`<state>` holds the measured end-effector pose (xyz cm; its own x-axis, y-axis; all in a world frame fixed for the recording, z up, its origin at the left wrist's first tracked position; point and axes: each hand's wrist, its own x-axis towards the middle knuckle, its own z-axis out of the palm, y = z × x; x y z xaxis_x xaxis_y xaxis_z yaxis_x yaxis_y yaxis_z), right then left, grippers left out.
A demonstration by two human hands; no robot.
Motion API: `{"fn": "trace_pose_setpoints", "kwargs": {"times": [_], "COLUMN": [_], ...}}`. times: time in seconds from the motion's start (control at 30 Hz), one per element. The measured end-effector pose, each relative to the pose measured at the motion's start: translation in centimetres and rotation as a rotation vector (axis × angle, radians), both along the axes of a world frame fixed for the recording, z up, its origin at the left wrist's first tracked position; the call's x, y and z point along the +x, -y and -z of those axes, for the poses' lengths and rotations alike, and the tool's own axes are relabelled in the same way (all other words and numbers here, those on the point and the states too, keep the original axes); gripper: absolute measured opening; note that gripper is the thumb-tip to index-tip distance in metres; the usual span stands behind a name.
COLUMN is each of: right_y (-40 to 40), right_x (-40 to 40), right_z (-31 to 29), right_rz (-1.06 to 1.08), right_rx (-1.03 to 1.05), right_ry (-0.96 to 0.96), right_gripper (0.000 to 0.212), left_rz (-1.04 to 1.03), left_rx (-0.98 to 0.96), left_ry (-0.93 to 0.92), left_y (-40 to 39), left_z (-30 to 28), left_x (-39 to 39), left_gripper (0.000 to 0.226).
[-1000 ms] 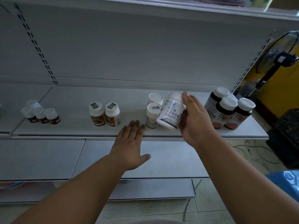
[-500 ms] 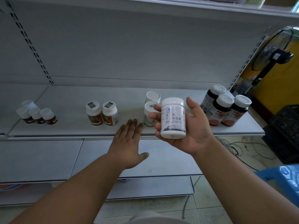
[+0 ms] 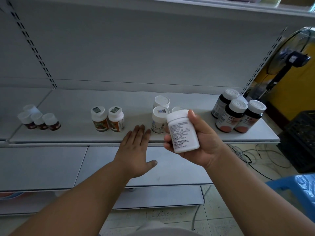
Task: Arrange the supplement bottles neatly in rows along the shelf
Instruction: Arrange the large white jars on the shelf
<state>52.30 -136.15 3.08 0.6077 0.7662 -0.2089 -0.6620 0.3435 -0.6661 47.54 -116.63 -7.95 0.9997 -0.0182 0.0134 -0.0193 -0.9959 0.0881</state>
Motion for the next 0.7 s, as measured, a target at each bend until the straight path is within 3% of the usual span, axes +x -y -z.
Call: {"fn": "trace_pose_setpoints", "kwargs": {"times": [0.07,0.23,0.4,0.57,0.7], "right_y": [-0.02,0.02,-0.15,-0.06,-0.25], "right_x": [0.1,0.19,0.03,-0.03,-0.36], "right_z": [0.05,0.2,0.64,0.15,0.27], "right_rz": [0.001,-0.067,0.058,-0.032,0.056], "right_rx": [0.003,-0.022,-0.103,-0.101,-0.097], "right_ry": [-0.039,-0.017,-0.049,0.019,-0.006], "right_gripper": [0.081,0.07,0.089,0.074,0.079], "left_rz": [0.002,0.003,0.007,0.008,0.005], "left_rx": [-0.003,0.006,0.02,0.019,0.024], "left_ry": [0.002,-0.006,-0.003,-0.01,-0.021], "left_y": [-0.01,-0.04,-0.05,-0.14,-0.11], "left_z": [0.03,0.01,0.09,0.13,0.04], "left_x": [0.01,-0.01,0.0,0.0,0.08], "left_gripper": [0.106,0.106,0.106,0.106,0.106]}}
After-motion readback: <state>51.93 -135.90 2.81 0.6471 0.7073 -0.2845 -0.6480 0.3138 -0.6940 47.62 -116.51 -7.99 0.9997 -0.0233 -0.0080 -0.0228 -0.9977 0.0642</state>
